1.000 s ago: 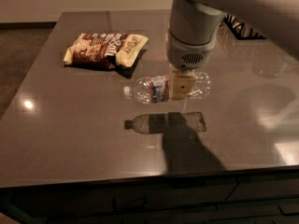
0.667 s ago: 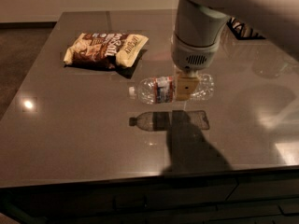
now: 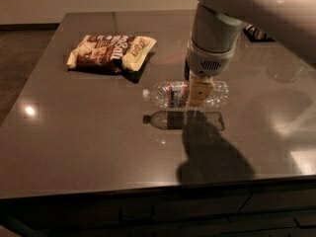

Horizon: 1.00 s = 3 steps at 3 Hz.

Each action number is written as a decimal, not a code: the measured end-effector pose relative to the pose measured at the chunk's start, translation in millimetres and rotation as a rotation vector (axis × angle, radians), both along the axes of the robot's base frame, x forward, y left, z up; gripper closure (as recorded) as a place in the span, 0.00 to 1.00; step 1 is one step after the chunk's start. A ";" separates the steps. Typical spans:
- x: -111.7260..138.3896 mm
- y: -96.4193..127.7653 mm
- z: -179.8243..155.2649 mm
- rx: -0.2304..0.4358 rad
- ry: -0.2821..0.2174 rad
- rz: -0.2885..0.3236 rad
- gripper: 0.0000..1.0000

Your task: Move water bottle near redbull can

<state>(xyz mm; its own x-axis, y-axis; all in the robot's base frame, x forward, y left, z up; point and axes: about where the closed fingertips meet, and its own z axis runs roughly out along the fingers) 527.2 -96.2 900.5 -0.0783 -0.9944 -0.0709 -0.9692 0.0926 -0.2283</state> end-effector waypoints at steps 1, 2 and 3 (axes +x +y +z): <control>1.3 -9.5 -4.6 0.024 -0.007 -0.035 1.00; 2.6 -16.7 -15.0 0.043 0.008 -0.062 0.85; 2.6 -22.0 -23.7 0.056 0.017 -0.084 0.62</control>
Offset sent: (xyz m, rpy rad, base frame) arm 0.0053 -0.0240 -0.0298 0.0652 0.0373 -0.0895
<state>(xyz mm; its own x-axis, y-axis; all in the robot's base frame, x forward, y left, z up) 529.9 -118.3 876.8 -0.1630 -0.9788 -0.1238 -0.9612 0.1859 -0.2038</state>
